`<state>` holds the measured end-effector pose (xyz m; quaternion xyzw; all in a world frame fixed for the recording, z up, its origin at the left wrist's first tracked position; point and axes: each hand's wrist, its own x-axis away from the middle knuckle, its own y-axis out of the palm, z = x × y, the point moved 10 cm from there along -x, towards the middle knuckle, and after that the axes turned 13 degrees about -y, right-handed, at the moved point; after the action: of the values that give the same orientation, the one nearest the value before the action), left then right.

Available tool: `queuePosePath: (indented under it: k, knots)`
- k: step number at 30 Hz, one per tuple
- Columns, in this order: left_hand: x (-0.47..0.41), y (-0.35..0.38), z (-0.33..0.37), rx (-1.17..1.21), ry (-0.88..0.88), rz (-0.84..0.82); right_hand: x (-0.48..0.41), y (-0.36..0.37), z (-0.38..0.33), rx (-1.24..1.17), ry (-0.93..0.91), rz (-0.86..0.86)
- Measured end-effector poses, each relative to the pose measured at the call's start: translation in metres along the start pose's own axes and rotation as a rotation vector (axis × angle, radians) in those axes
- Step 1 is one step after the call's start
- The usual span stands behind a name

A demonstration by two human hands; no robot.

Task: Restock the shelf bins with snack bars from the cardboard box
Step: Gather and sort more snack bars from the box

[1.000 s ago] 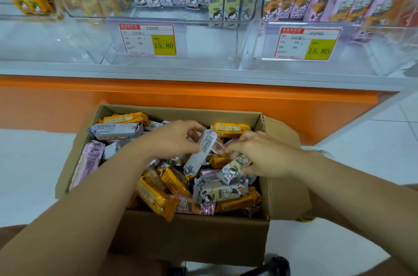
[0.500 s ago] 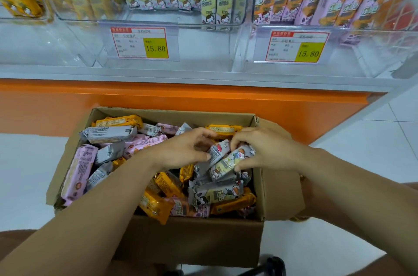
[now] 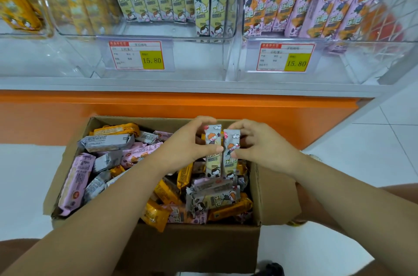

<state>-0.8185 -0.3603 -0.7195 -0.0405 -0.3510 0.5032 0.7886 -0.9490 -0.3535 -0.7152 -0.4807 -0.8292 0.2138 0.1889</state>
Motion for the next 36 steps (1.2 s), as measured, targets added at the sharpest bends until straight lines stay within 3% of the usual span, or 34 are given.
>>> queuePosePath:
  k: [7,14,20,25,31,36]
  knots:
    - [0.020,-0.005,0.039,-0.166,0.187,0.159,0.003,-0.005,-0.021,0.003,-0.025,0.015]
    - [0.020,0.017,0.019,-0.094,0.057,-0.040,0.017,-0.013,-0.022,0.022,-0.080,-0.017]
    - [0.018,0.067,-0.029,-0.569,-0.044,-0.245,0.030,-0.023,-0.007,0.121,-0.084,-0.049]
    - [0.016,0.083,-0.034,-0.802,-0.011,-0.231,0.034,-0.020,-0.007,0.149,-0.122,-0.073]
    - [0.013,0.087,-0.036,-0.787,-0.065,-0.319,0.034,-0.026,0.003,0.064,-0.105,-0.050]
    - [0.011,0.048,-0.026,-0.498,-0.179,-0.302,0.035,-0.032,0.011,0.049,-0.068,-0.041]
